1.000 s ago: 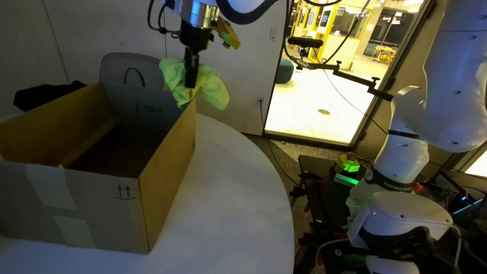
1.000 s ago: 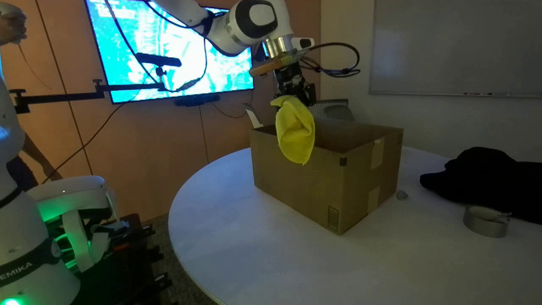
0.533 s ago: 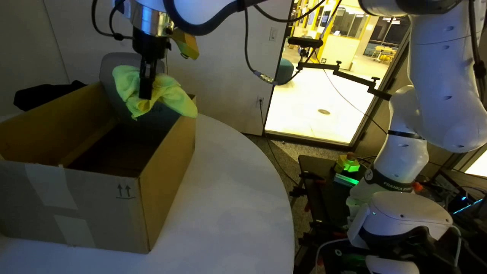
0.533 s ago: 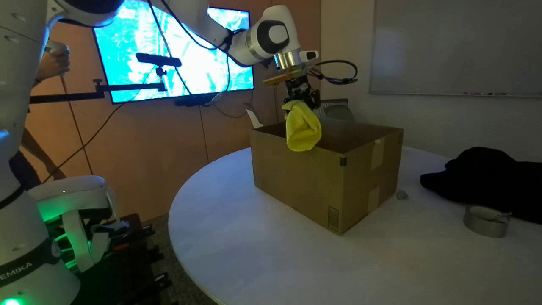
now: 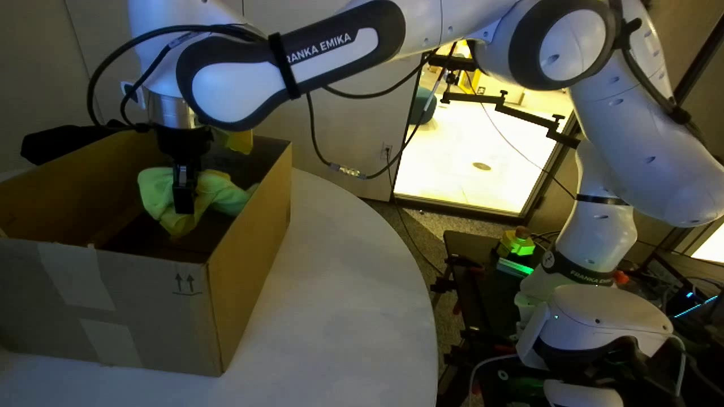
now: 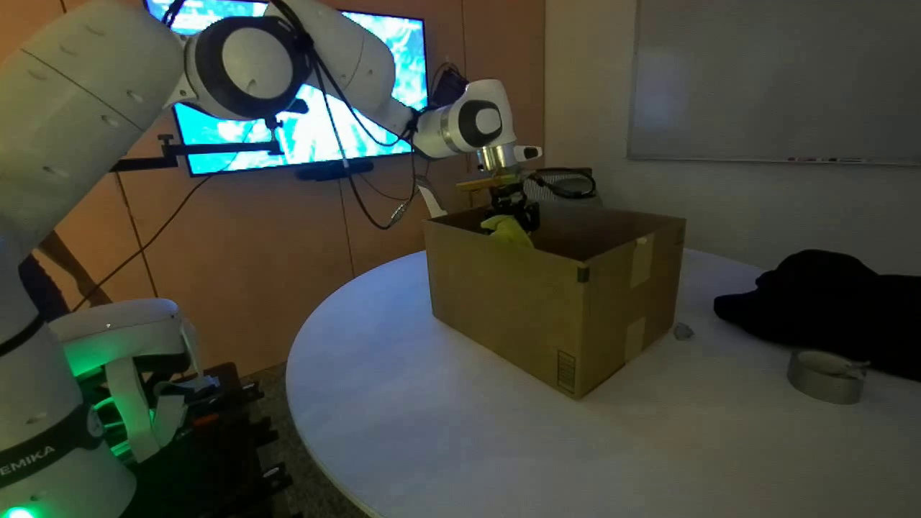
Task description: Put the marker on the towel and wrap it, then put it in the box
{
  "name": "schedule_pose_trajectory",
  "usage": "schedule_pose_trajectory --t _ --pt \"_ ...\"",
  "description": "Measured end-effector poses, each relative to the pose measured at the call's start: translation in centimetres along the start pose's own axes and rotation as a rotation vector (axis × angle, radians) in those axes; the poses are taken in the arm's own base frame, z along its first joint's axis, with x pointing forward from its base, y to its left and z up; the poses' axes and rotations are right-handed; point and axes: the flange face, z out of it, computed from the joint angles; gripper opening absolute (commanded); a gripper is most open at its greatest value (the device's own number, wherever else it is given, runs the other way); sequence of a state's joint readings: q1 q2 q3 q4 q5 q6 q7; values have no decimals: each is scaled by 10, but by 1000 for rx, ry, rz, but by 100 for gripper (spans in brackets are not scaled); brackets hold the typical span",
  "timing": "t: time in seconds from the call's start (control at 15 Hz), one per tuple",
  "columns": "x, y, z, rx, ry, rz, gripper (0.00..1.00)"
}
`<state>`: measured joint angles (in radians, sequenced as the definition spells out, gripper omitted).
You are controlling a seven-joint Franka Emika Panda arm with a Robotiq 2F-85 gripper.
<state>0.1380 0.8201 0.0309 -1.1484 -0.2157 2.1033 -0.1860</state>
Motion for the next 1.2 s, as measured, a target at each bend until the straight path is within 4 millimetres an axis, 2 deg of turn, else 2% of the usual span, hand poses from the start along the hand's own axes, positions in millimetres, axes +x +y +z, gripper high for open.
schedule_pose_trajectory --t 0.07,0.27,0.6,0.73,0.93,1.2 --pt "4 -5 9 4 -17 -4 29" --pt "14 -13 21 9 -55 -10 52" --pt "23 -12 2 7 -77 -8 89" --pt "25 -7 -8 3 -68 -4 100" --pt "23 11 -28 1 -42 6 100" --pt "5 47 -76 12 -9 21 100"
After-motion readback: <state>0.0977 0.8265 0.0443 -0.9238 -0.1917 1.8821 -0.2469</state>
